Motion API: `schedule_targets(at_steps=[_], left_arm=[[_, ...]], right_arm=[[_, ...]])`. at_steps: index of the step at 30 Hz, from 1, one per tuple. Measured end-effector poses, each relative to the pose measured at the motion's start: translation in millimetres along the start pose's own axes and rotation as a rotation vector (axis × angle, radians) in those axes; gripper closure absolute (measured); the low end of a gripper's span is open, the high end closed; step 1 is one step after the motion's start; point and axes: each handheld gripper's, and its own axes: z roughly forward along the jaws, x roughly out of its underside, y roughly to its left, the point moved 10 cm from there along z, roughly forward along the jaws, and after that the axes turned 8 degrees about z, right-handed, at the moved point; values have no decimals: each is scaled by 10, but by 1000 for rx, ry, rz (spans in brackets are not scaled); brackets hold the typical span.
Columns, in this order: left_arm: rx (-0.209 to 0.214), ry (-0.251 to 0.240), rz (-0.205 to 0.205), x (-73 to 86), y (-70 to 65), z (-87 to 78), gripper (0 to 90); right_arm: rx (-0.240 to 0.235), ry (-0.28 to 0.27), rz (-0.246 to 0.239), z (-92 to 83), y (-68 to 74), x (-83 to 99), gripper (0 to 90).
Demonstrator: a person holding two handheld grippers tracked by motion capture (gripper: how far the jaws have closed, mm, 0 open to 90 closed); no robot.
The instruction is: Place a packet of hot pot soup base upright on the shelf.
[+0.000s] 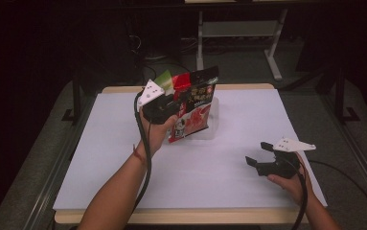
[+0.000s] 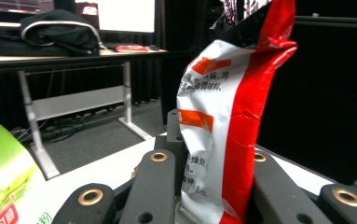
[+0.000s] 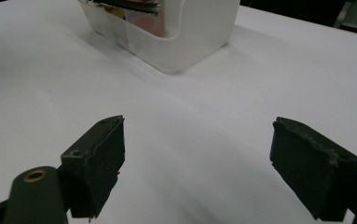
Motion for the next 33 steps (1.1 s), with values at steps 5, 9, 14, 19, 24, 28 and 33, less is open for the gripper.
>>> schedule_targets(at_steps=[5, 9, 14, 19, 24, 28, 33], left_arm=[[-38, 17, 22, 0, -28, 176, 797], [-58, 19, 15, -19, -23, 304, 797], [-113, 37, 27, -10, 17, 447, 797], [-144, 51, -2, 61, 50, 596, 797], [-193, 57, -8, 116, 69, 739, 797], [-208, 48, -33, 166, 79, 839, 797], [-246, 21, -34, 238, 93, 926, 797]], right_arm=[[0, 0, -1, -5, 5, 3, 174], [0, 4, 1, -5, -2, 15, 174], [-3, 3, 2, -8, 4, 17, 174], [-5, 4, -1, -10, 11, 20, 174], [-11, 3, -3, -14, 23, 18, 174], [-11, 9, -8, -7, 26, 31, 174], [-17, 4, -14, -11, 34, 23, 174]])
